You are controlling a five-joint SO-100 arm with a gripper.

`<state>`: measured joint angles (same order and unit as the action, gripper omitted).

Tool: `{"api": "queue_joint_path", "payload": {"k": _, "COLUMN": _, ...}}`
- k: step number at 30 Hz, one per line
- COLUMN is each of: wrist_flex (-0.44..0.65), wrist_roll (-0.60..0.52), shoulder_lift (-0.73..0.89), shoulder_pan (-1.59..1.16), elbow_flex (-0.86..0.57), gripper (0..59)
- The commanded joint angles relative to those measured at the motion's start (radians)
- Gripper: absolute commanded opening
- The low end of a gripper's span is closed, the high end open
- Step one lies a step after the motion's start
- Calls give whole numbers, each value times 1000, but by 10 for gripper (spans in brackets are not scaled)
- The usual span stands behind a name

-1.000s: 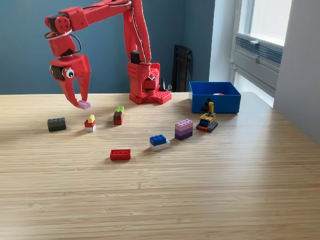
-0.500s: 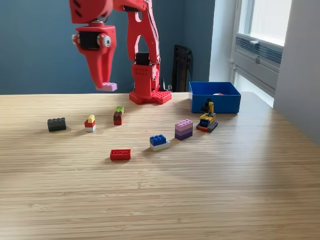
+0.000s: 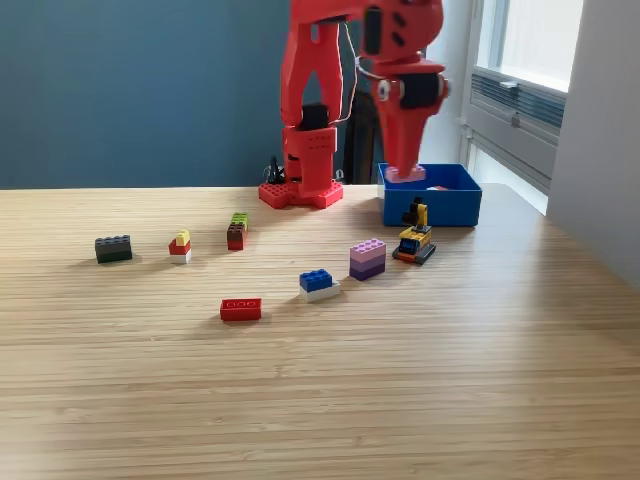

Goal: Grasp a lego block and put it in the bin.

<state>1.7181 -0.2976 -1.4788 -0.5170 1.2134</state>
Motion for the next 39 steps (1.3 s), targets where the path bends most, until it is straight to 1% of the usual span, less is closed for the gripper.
{"api": "queue_joint_path", "payload": {"k": 1, "wrist_flex": 23, "wrist_roll": -52, "shoulder_lift": -18, "shoulder_pan": -330, "elbow_flex": 8, "gripper": 1}}
{"api": "queue_joint_path", "payload": {"k": 4, "wrist_flex": 23, "wrist_roll": -61, "shoulder_lift": -17, "shoulder_pan": -468, "elbow_flex": 29, "gripper": 1}}
{"api": "queue_joint_path", "payload": {"k": 10, "wrist_flex": 25, "wrist_roll": -23, "shoulder_lift": -17, "shoulder_pan": -653, "elbow_flex": 89, "gripper": 1}}
{"api": "queue_joint_path", "payload": {"k": 13, "wrist_flex": 26, "wrist_roll": -11, "shoulder_lift": -17, "shoulder_pan": -701, "elbow_flex": 101, "gripper": 1}}
{"api": "queue_joint_path", "payload": {"k": 18, "wrist_flex": 26, "wrist_roll": -5, "shoulder_lift": -17, "shoulder_pan": -704, "elbow_flex": 92, "gripper": 2}}
{"api": "queue_joint_path", "payload": {"k": 19, "wrist_flex": 26, "wrist_roll": -5, "shoulder_lift": -17, "shoulder_pan": -703, "elbow_flex": 87, "gripper": 21}}
{"api": "queue_joint_path", "payload": {"k": 21, "wrist_flex": 28, "wrist_roll": -3, "shoulder_lift": -17, "shoulder_pan": -703, "elbow_flex": 87, "gripper": 147}}
{"api": "queue_joint_path", "payload": {"k": 22, "wrist_flex": 28, "wrist_roll": -6, "shoulder_lift": -17, "shoulder_pan": -701, "elbow_flex": 87, "gripper": 188}}
{"api": "queue_joint_path", "payload": {"k": 23, "wrist_flex": 29, "wrist_roll": -9, "shoulder_lift": -17, "shoulder_pan": -701, "elbow_flex": 87, "gripper": 217}}
{"api": "queue_joint_path", "payload": {"k": 25, "wrist_flex": 29, "wrist_roll": -12, "shoulder_lift": -17, "shoulder_pan": -699, "elbow_flex": 87, "gripper": 246}}
{"api": "queue_joint_path", "payload": {"k": 27, "wrist_flex": 31, "wrist_roll": -12, "shoulder_lift": -17, "shoulder_pan": -699, "elbow_flex": 86, "gripper": 254}}
{"api": "queue_joint_path", "payload": {"k": 29, "wrist_flex": 32, "wrist_roll": -11, "shoulder_lift": -17, "shoulder_pan": -699, "elbow_flex": 80, "gripper": 247}}
{"api": "queue_joint_path", "payload": {"k": 30, "wrist_flex": 38, "wrist_roll": -8, "shoulder_lift": -17, "shoulder_pan": -698, "elbow_flex": 72, "gripper": 231}}
{"api": "queue_joint_path", "payload": {"k": 34, "wrist_flex": 57, "wrist_roll": -2, "shoulder_lift": -17, "shoulder_pan": -640, "elbow_flex": 20, "gripper": 72}}
{"api": "queue_joint_path", "payload": {"k": 36, "wrist_flex": 57, "wrist_roll": -12, "shoulder_lift": -17, "shoulder_pan": -568, "elbow_flex": -5, "gripper": 10}}
{"api": "queue_joint_path", "payload": {"k": 37, "wrist_flex": 57, "wrist_roll": -18, "shoulder_lift": -17, "shoulder_pan": -522, "elbow_flex": -20, "gripper": 1}}
{"api": "queue_joint_path", "payload": {"k": 39, "wrist_flex": 57, "wrist_roll": -28, "shoulder_lift": -17, "shoulder_pan": -413, "elbow_flex": -52, "gripper": 1}}
